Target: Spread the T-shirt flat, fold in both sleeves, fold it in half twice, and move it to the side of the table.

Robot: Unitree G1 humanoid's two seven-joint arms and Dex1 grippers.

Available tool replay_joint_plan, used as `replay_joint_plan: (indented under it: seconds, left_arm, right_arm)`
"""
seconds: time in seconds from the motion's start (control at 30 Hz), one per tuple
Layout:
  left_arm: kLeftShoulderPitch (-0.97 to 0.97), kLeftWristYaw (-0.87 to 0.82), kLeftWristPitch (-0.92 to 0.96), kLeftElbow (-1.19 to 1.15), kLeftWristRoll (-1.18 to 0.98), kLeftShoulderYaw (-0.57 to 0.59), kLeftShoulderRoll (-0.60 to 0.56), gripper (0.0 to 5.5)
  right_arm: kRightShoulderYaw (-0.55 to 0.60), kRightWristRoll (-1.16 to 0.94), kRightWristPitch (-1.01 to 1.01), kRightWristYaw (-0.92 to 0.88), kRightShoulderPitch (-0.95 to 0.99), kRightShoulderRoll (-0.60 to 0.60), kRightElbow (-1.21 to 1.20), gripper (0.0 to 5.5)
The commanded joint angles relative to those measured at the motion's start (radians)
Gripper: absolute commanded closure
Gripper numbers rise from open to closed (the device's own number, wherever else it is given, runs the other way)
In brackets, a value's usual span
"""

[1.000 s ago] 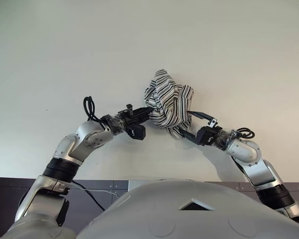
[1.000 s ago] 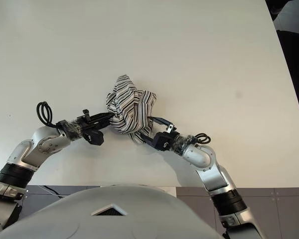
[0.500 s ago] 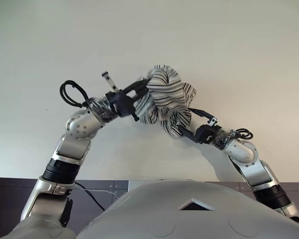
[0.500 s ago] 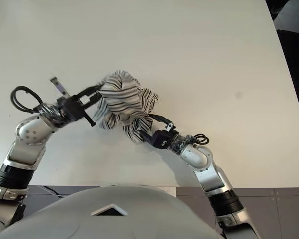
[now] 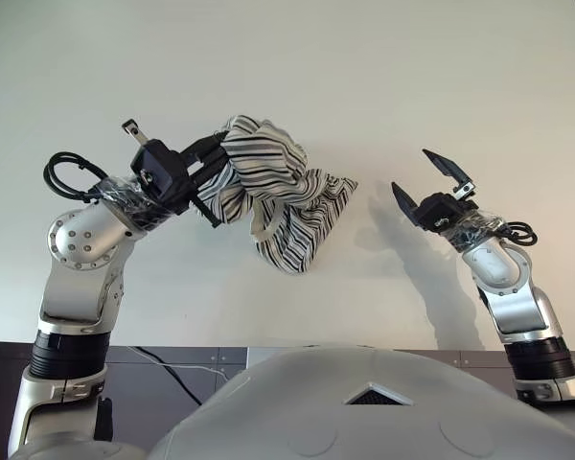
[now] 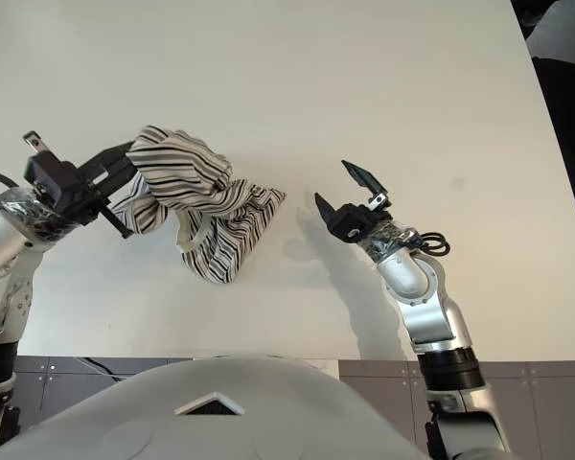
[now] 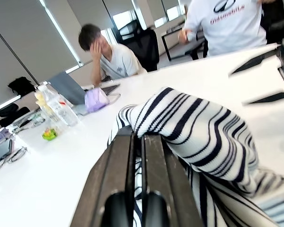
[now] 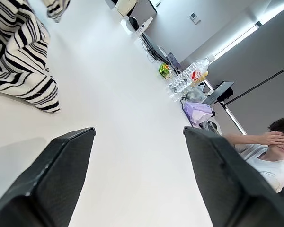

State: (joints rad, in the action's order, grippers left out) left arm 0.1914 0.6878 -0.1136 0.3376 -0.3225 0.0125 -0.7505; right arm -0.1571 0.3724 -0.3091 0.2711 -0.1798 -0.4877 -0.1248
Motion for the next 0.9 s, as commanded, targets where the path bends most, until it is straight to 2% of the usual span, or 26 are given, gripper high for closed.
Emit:
replay_joint_plan:
  seconds: [0.03, 0.13, 0.23, 0.37, 0.53, 0.73, 0.83, 0.9]
  left_arm:
    - [0.046, 0.050, -0.009, 0.039, 0.062, -0.034, -0.013, 5.38]
    - [0.044, 0.066, 0.043, 0.089, -0.018, -0.008, 0.007, 5.38]
    - [0.058, 0.095, 0.131, 0.182, -0.144, 0.019, -0.009, 5.38]
    - [0.066, 0.121, 0.254, 0.315, -0.324, 0.068, -0.036, 5.38]
    - [0.015, 0.041, 0.436, 0.424, -0.614, 0.084, -0.020, 5.38]
    - [-0.041, -0.053, 0.530, 0.323, -0.603, 0.108, 0.003, 5.38]
    - [-0.096, -0.110, 0.557, 0.239, -0.549, 0.106, 0.023, 5.38]
    - [-0.112, -0.128, 0.521, 0.162, -0.403, 0.069, 0.020, 5.38]
  right_arm:
    - [-0.046, -0.175, -0.057, 0.129, -0.061, -0.033, -0.153, 2.06]
    - [-0.189, -0.229, -0.069, 0.293, -0.112, -0.087, -0.207, 2.06]
    - [-0.276, -0.191, -0.055, 0.378, -0.098, -0.103, -0.185, 2.06]
    - [-0.308, -0.177, -0.033, 0.432, -0.081, -0.121, -0.170, 2.06]
    - [-0.343, -0.131, -0.010, 0.418, 0.008, -0.050, -0.091, 2.06]
    - [-0.342, -0.084, 0.029, 0.404, 0.067, -0.022, 0.039, 2.06]
    - [-0.328, -0.052, 0.033, 0.419, 0.105, -0.072, 0.138, 2.06]
    - [-0.302, -0.057, 0.039, 0.445, 0.123, -0.126, 0.142, 2.06]
